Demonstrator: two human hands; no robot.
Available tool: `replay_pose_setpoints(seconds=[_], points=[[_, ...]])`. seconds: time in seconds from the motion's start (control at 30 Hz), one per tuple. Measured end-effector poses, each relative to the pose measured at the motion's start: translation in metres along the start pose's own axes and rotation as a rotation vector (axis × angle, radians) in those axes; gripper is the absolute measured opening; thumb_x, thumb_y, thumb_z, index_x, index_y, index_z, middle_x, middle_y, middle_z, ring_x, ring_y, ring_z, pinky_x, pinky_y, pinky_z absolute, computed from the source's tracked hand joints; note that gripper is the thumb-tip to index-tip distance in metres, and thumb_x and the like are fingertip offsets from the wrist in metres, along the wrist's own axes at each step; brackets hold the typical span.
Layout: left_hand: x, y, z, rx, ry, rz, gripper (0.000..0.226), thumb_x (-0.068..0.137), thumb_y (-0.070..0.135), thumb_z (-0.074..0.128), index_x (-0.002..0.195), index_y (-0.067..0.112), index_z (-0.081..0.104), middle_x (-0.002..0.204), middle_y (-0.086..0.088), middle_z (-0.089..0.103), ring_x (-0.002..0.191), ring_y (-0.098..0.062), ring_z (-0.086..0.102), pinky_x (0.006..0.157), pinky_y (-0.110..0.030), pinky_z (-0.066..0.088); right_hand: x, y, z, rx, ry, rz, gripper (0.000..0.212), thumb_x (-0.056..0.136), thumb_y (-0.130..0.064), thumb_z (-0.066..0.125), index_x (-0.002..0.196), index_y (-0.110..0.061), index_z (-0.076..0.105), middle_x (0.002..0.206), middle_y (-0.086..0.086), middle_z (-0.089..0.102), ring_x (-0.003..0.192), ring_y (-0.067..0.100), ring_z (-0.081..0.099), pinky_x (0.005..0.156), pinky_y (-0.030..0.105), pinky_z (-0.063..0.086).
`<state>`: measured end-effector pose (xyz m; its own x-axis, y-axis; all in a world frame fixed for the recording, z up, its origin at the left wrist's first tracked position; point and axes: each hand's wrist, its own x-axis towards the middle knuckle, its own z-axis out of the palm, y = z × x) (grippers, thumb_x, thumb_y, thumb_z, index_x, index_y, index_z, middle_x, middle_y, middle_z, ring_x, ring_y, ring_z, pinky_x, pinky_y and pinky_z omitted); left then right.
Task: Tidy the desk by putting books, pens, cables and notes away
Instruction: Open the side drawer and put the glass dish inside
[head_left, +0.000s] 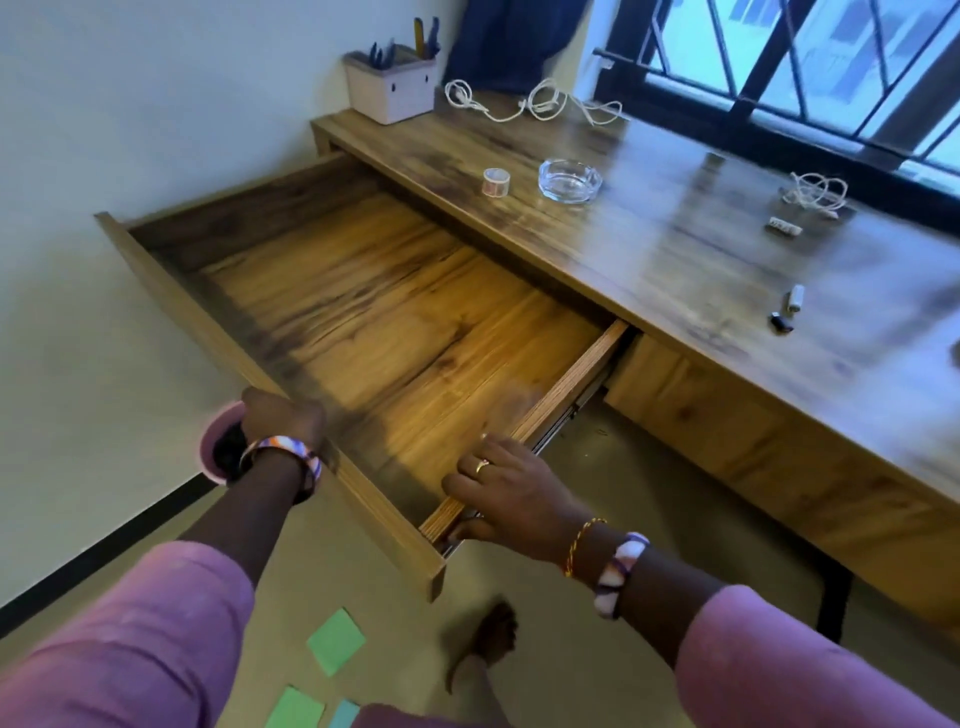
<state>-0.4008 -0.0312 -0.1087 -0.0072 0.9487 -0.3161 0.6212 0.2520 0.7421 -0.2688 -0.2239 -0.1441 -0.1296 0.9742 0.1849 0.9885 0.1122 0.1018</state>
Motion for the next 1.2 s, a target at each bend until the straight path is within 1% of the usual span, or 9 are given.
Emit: replay_pose_setpoints(seconds=[0.1, 0.2, 0.33, 0.5, 0.67, 0.77, 0.9, 1.03, 1.2], points=[[-0.002, -0.018, -0.025, 0.059, 0.010, 0.020, 0.048, 0.083, 0.013, 0.057, 0.123, -0.007, 0.040, 0.124, -0.032, 0.050, 0.113, -0.047, 0.050, 0.092, -0.048, 0.042, 0.006, -0.021, -0.001, 0.052, -0.025, -0.068, 0.040, 0.082, -0.054, 0.051, 0.106, -0.023, 0.056, 0.089, -0.002, 0.064, 0.084, 0.020, 0.060, 0.085, 0.034, 0.048], [-0.005, -0.036, -0.048, 0.035, 0.024, -0.023, 0.047, 0.081, 0.014, 0.061, 0.119, -0.007, 0.043, 0.121, -0.033, 0.052, 0.110, -0.048, 0.051, 0.089, -0.048, 0.044, 0.007, -0.050, -0.003, 0.050, 0.005, -0.100, 0.038, 0.081, -0.054, 0.055, 0.107, -0.026, 0.056, 0.087, -0.006, 0.063, 0.082, 0.016, 0.059, 0.083, 0.030, 0.047], [-0.003, -0.051, -0.064, 0.035, -0.022, -0.032, 0.047, 0.070, 0.024, 0.062, 0.105, -0.005, 0.053, 0.104, -0.031, 0.062, 0.088, -0.047, 0.062, 0.082, -0.051, 0.053, 0.010, -0.070, -0.005, 0.070, -0.006, -0.100, 0.039, 0.077, -0.052, 0.059, 0.107, -0.028, 0.055, 0.085, -0.008, 0.063, 0.080, 0.013, 0.059, 0.081, 0.030, 0.049], [-0.012, -0.045, -0.066, 0.088, 0.033, -0.012, 0.046, 0.084, 0.009, 0.059, 0.122, -0.009, 0.041, 0.123, -0.033, 0.049, 0.113, -0.049, 0.048, 0.088, -0.048, 0.043, 0.013, -0.064, -0.017, 0.120, -0.126, -0.156, 0.037, 0.084, -0.047, 0.053, 0.111, -0.022, 0.054, 0.088, 0.000, 0.066, 0.083, 0.020, 0.061, 0.080, 0.035, 0.049], [-0.015, -0.051, -0.064, 0.301, 0.169, 0.283, 0.062, 0.079, 0.007, 0.063, 0.134, 0.000, 0.037, 0.146, -0.023, 0.030, 0.120, -0.052, 0.041, 0.094, -0.056, 0.041, 0.020, -0.051, -0.033, 0.166, -0.245, -0.253, 0.040, 0.092, -0.034, 0.052, 0.124, -0.011, 0.050, 0.101, 0.015, 0.065, 0.093, 0.033, 0.059, 0.085, 0.044, 0.045], [-0.015, -0.046, -0.059, 0.462, 0.102, 0.482, 0.050, 0.076, 0.005, 0.067, 0.123, -0.002, 0.052, 0.131, -0.031, 0.043, 0.111, -0.051, 0.048, 0.086, -0.055, 0.045, 0.021, -0.035, -0.045, 0.193, -0.286, -0.263, 0.037, 0.092, -0.028, 0.052, 0.122, -0.006, 0.052, 0.102, 0.019, 0.063, 0.094, 0.037, 0.057, 0.084, 0.047, 0.045], [-0.033, -0.010, -0.023, 0.336, -0.083, 0.715, 0.048, 0.081, 0.008, 0.065, 0.126, 0.008, 0.051, 0.146, -0.016, 0.032, 0.109, -0.038, 0.058, 0.083, -0.048, 0.051, 0.006, 0.017, -0.057, 0.078, -0.201, -0.094, 0.029, 0.090, -0.029, 0.051, 0.109, -0.009, 0.061, 0.100, 0.012, 0.064, 0.096, 0.030, 0.056, 0.085, 0.045, 0.045], [-0.054, 0.046, 0.031, 0.287, -0.261, 0.928, 0.047, 0.081, 0.010, 0.066, 0.126, 0.010, 0.051, 0.148, -0.010, 0.032, 0.098, -0.027, 0.062, 0.082, -0.037, 0.050, -0.020, 0.081, -0.072, 0.046, -0.155, 0.134, 0.029, 0.093, -0.032, 0.042, 0.103, -0.015, 0.063, 0.104, 0.004, 0.063, 0.102, 0.022, 0.054, 0.091, 0.041, 0.044], [-0.073, 0.121, 0.111, 0.384, -0.455, 1.178, 0.048, 0.086, 0.020, 0.061, 0.132, 0.017, 0.046, 0.150, -0.001, 0.026, 0.116, -0.019, 0.055, 0.094, -0.031, 0.047, -0.061, 0.171, -0.077, -0.022, -0.010, 0.415, 0.038, 0.087, -0.036, 0.033, 0.098, -0.020, 0.066, 0.103, 0.001, 0.066, 0.100, 0.021, 0.059, 0.085, 0.038, 0.050]])
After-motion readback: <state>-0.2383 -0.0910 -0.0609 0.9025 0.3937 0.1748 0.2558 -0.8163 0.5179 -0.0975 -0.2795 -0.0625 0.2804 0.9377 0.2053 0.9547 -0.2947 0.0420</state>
